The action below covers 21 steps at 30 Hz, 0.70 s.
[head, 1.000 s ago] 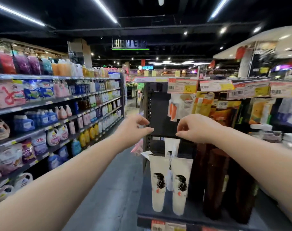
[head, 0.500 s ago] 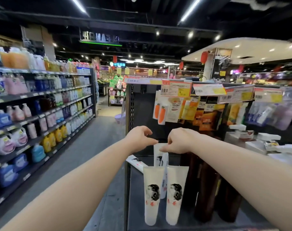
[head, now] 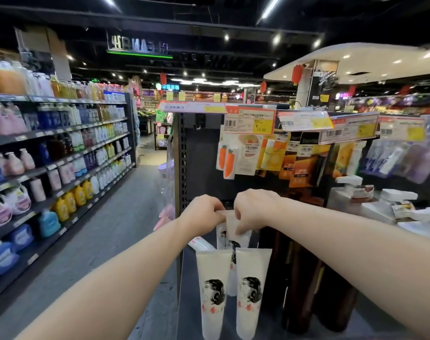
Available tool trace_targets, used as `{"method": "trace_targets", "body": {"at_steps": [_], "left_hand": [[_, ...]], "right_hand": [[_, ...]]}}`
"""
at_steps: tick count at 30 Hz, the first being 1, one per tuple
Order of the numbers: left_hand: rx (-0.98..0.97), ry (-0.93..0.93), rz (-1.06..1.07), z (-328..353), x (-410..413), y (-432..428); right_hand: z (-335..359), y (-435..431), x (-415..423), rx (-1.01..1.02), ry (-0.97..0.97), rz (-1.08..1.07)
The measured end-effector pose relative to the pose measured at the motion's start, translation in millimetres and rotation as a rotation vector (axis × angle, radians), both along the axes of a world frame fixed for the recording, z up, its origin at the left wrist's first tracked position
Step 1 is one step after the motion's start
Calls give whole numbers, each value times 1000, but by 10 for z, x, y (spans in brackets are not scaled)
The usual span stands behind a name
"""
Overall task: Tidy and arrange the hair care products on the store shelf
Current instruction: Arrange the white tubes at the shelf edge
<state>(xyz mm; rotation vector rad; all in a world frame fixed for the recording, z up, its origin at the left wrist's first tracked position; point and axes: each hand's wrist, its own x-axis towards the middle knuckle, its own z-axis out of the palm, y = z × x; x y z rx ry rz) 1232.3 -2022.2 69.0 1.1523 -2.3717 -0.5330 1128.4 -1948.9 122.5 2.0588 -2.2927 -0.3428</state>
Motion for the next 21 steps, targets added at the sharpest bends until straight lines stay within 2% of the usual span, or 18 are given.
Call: {"method": "trace_targets", "body": {"at_steps": [5,11,21], "left_hand": [[-27,29,19,90,205,50],[48,129,12,126,475,171],[91,47,29,3,550,250]], "right_hand": [[31,29,-66,-71,13,85],[17,75,-31,-55,28,126],[35,66,-40,64,-3,132]]}}
